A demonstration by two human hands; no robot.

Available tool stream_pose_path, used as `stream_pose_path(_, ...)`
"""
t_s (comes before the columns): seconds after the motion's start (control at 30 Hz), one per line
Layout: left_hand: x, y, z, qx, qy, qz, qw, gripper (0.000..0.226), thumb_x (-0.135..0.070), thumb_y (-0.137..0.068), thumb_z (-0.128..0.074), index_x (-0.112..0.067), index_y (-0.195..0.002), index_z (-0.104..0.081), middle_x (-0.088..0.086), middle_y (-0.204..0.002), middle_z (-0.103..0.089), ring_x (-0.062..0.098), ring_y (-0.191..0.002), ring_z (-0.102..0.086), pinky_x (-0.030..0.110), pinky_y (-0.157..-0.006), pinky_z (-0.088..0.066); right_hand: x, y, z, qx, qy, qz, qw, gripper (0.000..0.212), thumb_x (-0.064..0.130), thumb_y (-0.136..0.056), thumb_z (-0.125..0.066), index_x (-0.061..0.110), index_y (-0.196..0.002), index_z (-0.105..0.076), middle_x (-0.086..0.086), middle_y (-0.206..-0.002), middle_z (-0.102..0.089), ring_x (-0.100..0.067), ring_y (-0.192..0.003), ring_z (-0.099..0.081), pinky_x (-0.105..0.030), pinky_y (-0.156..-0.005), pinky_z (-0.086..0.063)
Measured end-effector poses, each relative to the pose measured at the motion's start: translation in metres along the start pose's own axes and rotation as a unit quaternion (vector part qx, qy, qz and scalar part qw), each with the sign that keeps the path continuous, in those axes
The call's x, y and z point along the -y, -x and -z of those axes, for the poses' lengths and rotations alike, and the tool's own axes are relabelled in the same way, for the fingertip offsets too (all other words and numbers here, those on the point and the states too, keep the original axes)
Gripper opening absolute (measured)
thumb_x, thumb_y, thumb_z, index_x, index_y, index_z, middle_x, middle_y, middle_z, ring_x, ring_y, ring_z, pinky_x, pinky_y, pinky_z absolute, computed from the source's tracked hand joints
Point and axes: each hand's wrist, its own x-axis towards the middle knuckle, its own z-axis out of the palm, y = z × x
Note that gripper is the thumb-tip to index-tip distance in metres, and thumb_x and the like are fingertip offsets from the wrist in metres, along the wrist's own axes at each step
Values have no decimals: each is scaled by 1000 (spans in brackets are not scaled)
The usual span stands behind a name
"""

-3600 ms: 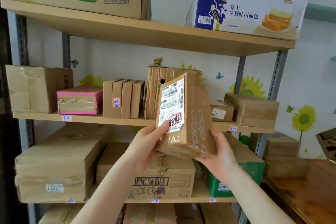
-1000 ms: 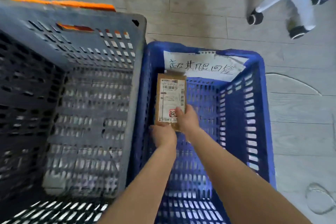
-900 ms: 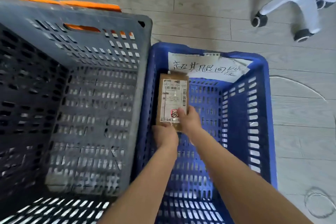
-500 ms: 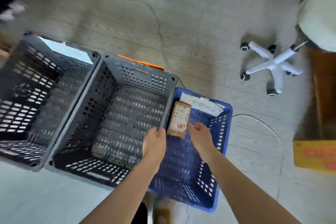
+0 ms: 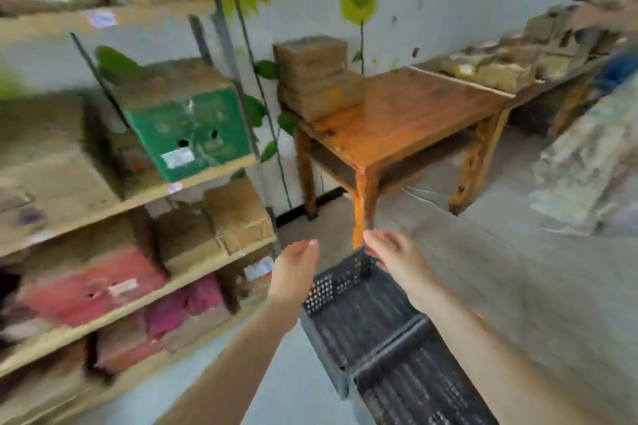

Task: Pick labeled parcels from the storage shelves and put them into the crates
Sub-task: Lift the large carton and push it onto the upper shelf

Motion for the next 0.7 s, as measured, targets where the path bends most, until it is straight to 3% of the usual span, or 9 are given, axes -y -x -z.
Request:
stream_pose_path(0.1, -19, 5, 142, -84, 43, -31, 995, 18, -27, -93, -50, -24, -78, -59, 4, -90, -62, 20, -86, -57, 33, -84, -44, 78, 17, -105, 79, 0, 78, 994, 12, 36, -86, -61, 24, -87, -63, -4, -104, -67, -19, -103, -61, -41, -99, -46)
stream_pose_path(0.2, -34, 14, 276, -165, 51, -78, 982, 20, -29, -92, -54, -15, -102, -63, 3, -104, -66, 18, -102, -60, 35, -96, -45, 149, 42, -212, 146, -9, 141, 979, 36, 35, -87, -60, 14, -115, -60, -2, -118, -63, -16, -112, -58, -39, -104, -42)
stream_pose_path(0.27, -47, 23, 352, -211, 41, -111, 970, 22, -30, -91, -54, -15, -106, -62, 2, -106, -66, 15, -98, -60, 27, -89, -47, 190, 60, -272, 184, -20, 177, 967, 44, 34, -87, -60, 10, -124, -56, -1, -123, -60, -14, -116, -56, -36, -105, -42)
stream_pose_path(0.33, -61, 31, 417, -252, 40, -147, 956, 26, -30, -91, -55, -13, -110, -62, 0, -102, -66, 10, -87, -59, 18, -73, -48, 231, 75, -325, 218, -24, 219, 951, 43, 36, -86, -60, 14, -123, -57, 0, -122, -61, -12, -116, -56, -34, -103, -43)
stream_pose_path(0.37, -70, 36, 445, -272, 43, -164, 947, 29, -29, -90, -56, -13, -113, -62, 0, -101, -66, 9, -85, -58, 19, -73, -47, 251, 82, -348, 228, -25, 242, 943, 41, 38, -86, -61, 17, -120, -58, 1, -121, -62, -12, -115, -56, -34, -103, -43)
stream_pose_path(0.47, -95, 46, 517, -300, 50, -196, 932, 35, -31, -90, -57, -14, -121, -60, 2, -113, -66, 15, -104, -59, 28, -94, -44, 311, 99, -402, 246, -41, 297, 922, 31, 34, -86, -61, 18, -113, -59, 1, -114, -65, -13, -112, -59, -30, -97, -47)
stream_pose_path(0.53, -112, 50, 556, -308, 54, -217, 925, 37, -34, -90, -56, -16, -123, -58, 1, -118, -64, 16, -111, -57, 31, -100, -43, 348, 107, -430, 262, -45, 339, 902, 27, 33, -86, -60, 20, -110, -58, 0, -114, -65, -12, -110, -59, -26, -93, -47)
stream_pose_path(0.7, -162, 55, 644, -378, 19, -271, 885, 37, -33, -91, -54, -16, -125, -54, 1, -118, -62, 17, -113, -57, 37, -102, -43, 442, 120, -489, 271, -39, 452, 849, 42, 39, -84, -60, 17, -120, -57, 0, -118, -64, -9, -110, -60, -33, -100, -46)
